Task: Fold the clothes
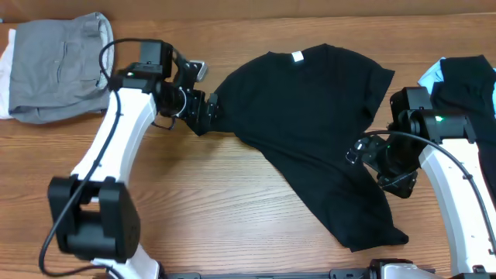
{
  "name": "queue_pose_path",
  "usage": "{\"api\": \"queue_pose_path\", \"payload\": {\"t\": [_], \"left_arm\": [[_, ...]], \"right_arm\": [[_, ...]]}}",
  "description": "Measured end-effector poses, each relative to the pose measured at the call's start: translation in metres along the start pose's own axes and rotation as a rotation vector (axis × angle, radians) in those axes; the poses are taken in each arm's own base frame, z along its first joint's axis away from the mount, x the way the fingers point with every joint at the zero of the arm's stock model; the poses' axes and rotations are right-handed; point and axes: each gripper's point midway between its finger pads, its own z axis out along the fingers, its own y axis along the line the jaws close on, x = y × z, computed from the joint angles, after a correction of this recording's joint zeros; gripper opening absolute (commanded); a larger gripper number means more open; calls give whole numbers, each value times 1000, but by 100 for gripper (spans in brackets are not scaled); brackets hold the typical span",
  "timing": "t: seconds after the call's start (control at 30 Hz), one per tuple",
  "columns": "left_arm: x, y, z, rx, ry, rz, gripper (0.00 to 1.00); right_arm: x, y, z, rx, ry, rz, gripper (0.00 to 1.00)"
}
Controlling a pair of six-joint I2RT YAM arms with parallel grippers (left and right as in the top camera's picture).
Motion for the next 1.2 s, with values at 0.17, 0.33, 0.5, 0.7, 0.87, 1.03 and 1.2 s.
{"api": "queue_pose_path", "payload": {"t": [0.17,0.33,0.5,0.7,0.87,1.03,1.2], "left_arm": [[15,32,33,-101,91,-130,100],[23,41,52,-115,134,-181,90],[26,37,72,-105,158,-177,61],[24,31,78,-94,156,-169,18],[27,30,78,-95,165,-175,4],[26,30,78,-95,165,-175,4],[25,30,78,-94,158,-173,4]], "right_arm": [[2,-1,0,6,9,1,100],[2,-1,0,6,8,2,100],[9,-9,14,29,44,10,100],[20,-20,36,59,93,21,100],[25,-23,48,59,119,41,100],[34,-23,66,31,157,54,100],[36,-28,97,7,155,53,100]]}}
